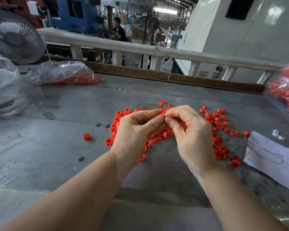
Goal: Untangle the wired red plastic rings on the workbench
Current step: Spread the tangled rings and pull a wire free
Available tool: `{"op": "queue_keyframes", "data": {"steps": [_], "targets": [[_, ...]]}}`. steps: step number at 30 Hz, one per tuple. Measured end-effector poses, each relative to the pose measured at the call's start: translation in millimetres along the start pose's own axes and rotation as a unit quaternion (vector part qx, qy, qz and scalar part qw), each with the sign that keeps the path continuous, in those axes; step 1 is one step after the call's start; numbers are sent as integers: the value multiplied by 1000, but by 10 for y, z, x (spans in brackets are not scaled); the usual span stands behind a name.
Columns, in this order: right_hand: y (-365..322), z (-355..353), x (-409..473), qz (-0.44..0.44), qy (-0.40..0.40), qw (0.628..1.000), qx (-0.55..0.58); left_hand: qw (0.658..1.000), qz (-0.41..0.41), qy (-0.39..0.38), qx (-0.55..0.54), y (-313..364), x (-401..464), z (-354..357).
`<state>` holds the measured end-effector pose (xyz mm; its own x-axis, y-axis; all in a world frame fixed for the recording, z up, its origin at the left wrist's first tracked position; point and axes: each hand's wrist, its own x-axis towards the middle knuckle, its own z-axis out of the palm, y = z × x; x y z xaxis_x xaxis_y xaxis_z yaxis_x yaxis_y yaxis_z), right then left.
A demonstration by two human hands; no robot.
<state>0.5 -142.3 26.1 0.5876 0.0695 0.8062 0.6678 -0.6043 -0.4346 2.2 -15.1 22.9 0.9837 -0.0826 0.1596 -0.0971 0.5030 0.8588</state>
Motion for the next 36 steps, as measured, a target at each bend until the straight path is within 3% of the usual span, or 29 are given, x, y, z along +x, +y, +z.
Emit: {"op": "queue_keyframes", "data": {"steps": [21, 36], "targets": [[0, -11, 6, -8, -3, 1000, -18, 998, -32, 6, -45, -3, 5, 26], [-80, 20, -9, 5, 2, 998, -58, 1000, 23, 19, 0, -39, -23, 35]]}}
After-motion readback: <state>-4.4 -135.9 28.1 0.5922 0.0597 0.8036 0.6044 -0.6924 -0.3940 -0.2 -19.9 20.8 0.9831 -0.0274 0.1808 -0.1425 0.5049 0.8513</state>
